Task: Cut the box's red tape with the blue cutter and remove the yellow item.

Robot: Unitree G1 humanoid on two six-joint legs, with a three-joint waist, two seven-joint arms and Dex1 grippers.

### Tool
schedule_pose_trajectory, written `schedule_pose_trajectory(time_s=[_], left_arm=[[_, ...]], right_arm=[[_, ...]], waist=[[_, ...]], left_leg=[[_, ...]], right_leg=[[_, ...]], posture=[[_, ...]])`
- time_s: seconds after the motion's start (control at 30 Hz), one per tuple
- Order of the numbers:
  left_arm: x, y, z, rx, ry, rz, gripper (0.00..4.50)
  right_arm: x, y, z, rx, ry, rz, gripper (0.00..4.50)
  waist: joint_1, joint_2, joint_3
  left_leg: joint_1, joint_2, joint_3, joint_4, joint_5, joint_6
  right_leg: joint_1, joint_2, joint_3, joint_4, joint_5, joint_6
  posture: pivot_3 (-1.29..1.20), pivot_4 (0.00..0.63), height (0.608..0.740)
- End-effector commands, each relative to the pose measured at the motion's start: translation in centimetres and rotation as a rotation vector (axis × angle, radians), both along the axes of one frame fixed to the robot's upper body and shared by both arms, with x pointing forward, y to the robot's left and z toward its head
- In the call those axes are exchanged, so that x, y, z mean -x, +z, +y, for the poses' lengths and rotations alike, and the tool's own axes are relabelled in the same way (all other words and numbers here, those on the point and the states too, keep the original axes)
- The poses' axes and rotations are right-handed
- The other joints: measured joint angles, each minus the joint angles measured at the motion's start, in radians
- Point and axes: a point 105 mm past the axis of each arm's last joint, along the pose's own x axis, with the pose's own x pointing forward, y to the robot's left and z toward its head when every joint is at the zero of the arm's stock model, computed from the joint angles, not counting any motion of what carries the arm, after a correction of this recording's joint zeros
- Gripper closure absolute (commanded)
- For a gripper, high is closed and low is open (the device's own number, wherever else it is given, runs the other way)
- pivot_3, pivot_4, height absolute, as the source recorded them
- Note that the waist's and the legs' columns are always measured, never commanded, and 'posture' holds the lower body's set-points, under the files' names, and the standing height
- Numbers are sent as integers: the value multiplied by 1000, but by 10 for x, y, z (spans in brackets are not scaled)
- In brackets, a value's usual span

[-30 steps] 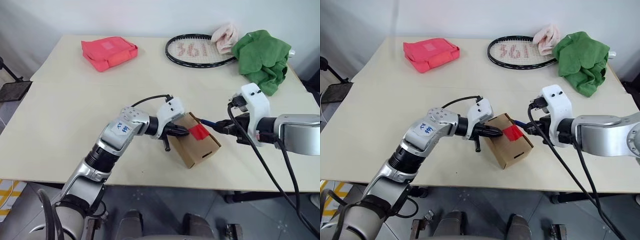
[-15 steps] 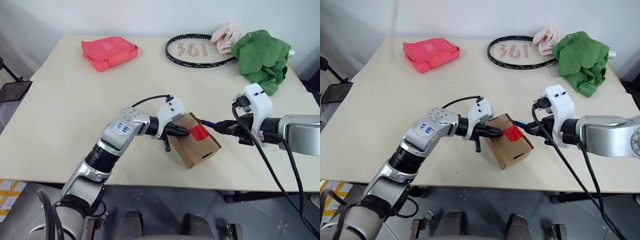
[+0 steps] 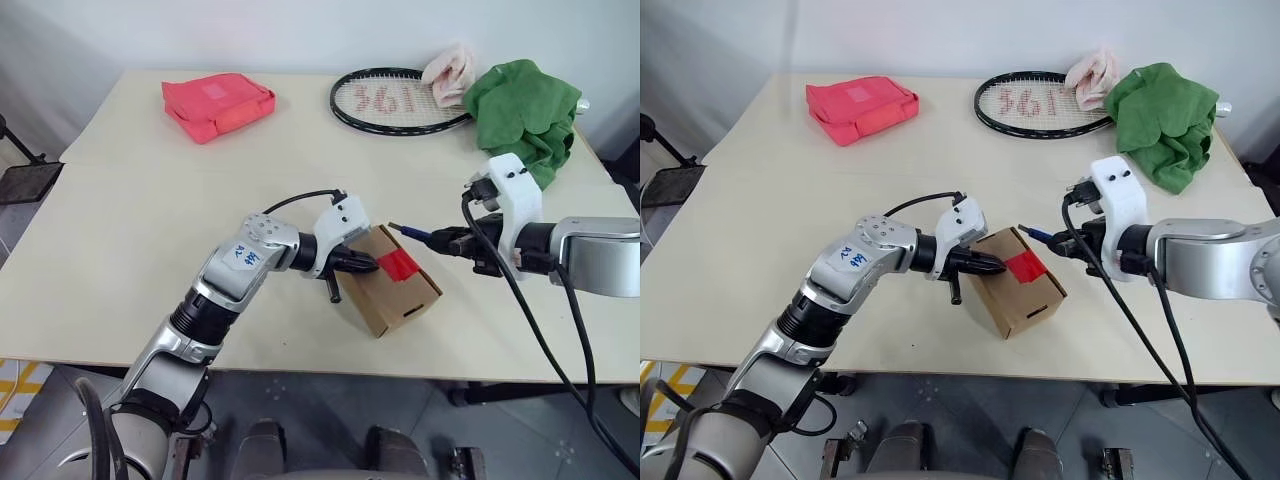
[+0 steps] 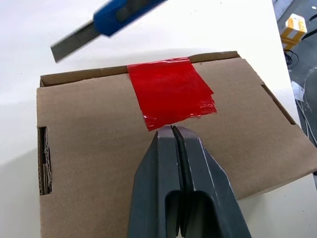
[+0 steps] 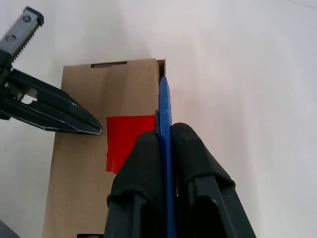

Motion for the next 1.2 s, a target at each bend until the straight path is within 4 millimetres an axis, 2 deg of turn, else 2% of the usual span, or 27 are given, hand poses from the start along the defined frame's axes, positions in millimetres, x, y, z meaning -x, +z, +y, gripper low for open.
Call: schedule_pose_trajectory(time_s=[0.03,0.63,1.2], left_arm=[[2,-2,0,-21,-2,0,4481],[0,-1,-2,-17,4,1,4481],[1,-9,-8,-20,2,20,4481]], right_arm=[[3,7,5,16,23,-36,4419],[13,-5,-7,67,-26,61,4419],[26,-16,-14,105,-20,123,4419]], waist=[[0,0,0],[-1,0,0],[6,0,0]], left_leg=[[0,0,0,0,0,0],[0,0,0,0,0,0],[0,0,0,0,0,0]], right_leg=[[0,0,0,0,0,0],[0,0,0,0,0,0],[0,0,0,0,0,0]], posture=[[0,150,740],[0,150,740],[0,150,740]])
